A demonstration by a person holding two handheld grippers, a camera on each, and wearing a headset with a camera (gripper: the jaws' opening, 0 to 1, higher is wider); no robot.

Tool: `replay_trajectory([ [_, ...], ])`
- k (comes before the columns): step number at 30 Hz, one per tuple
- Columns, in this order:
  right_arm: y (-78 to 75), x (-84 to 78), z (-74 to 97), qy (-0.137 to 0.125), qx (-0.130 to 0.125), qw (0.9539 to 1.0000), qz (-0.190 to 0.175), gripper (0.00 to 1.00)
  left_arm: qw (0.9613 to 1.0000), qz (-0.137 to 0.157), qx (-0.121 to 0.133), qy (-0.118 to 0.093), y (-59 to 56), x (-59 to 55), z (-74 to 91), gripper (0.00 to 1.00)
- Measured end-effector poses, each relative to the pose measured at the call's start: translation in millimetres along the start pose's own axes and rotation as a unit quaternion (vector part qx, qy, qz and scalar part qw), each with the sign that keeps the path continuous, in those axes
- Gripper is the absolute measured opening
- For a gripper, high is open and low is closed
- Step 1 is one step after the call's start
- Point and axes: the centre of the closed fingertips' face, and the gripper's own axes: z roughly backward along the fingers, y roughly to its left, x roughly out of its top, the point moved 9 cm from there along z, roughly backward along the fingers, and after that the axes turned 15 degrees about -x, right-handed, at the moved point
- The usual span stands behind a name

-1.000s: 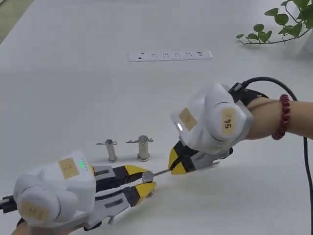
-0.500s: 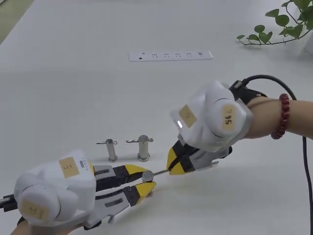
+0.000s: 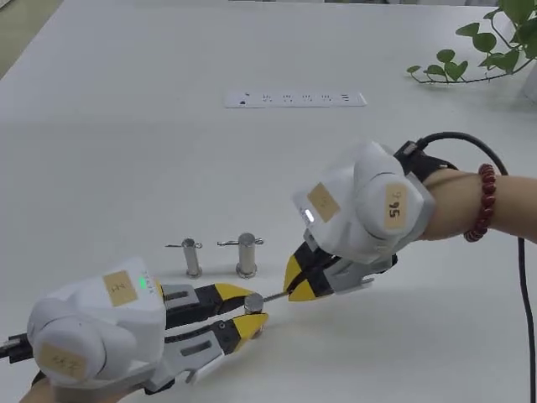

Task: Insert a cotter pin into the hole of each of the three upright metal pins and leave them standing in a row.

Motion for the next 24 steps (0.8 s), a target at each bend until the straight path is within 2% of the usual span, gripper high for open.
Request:
replay_trajectory([
  [24, 1.4, 10.7, -1.9, -0.012, -0.002, 0.9999, -0.012, 0.03, 1.0000, -0.003, -0.002, 0.000, 0.1, 0.0, -2.3, 0.11],
])
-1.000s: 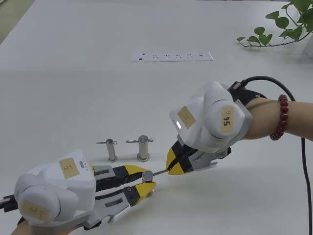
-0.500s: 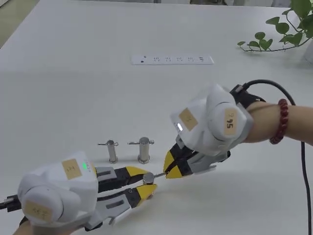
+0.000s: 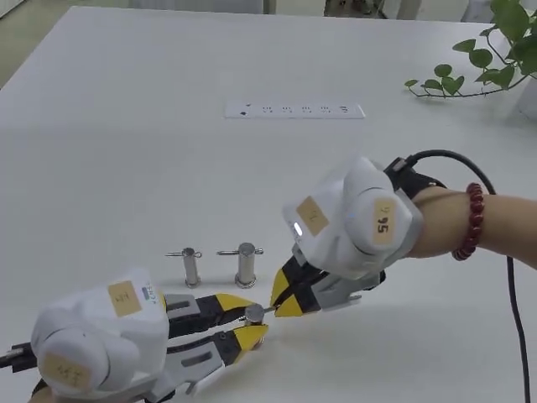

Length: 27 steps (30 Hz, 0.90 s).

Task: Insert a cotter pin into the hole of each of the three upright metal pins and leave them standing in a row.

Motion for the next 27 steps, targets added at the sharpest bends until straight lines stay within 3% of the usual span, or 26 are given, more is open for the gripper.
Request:
replay_trajectory([
  [27, 0.0, 5.6, -4.2, -0.010, 0.002, 0.9996, -0.026, 0.04, 1.0000, -0.007, -0.003, 0.005, 0.8, 0.3, -1.9, 0.11],
])
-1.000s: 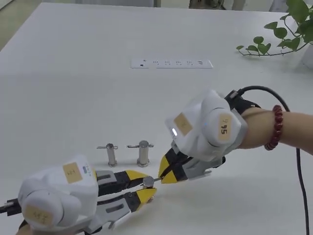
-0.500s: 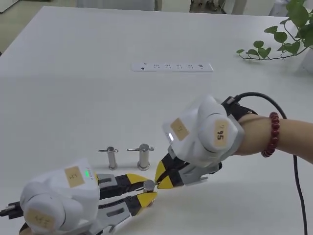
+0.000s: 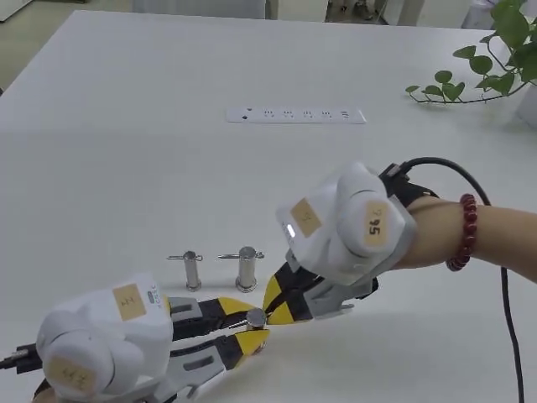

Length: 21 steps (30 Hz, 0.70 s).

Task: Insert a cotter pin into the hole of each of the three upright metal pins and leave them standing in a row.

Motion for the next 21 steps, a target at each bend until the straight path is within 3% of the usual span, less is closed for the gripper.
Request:
replay_trajectory([
  [8, -6.5, 0.1, 6.1, -0.008, -0.009, 0.9996, -0.026, 0.09, 1.0000, -0.001, 0.000, 0.001, 0.8, 0.3, -0.1, 0.11],
  [21, -4.1, -3.2, 10.0, -0.005, -0.006, 0.9994, -0.034, 0.09, 1.0000, -0.003, 0.000, 0.003, 0.3, 0.1, 0.0, 0.11],
])
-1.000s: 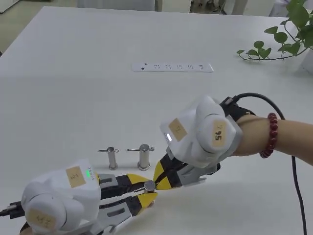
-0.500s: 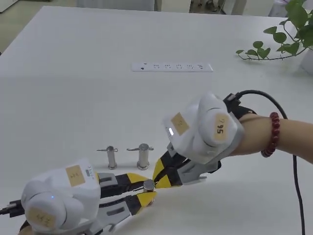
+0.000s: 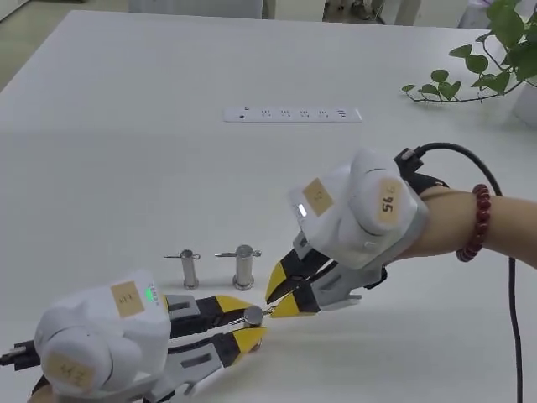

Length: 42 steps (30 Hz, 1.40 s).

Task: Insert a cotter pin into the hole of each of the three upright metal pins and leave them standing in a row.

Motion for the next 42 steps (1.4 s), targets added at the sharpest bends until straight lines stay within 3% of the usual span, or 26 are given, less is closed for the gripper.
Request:
replay_trajectory([
  [42, 3.4, 2.2, -1.2, -0.009, 0.004, 0.9999, -0.004, 0.05, 1.0000, -0.004, -0.001, 0.001, -0.4, -0.5, 0.4, 0.11],
])
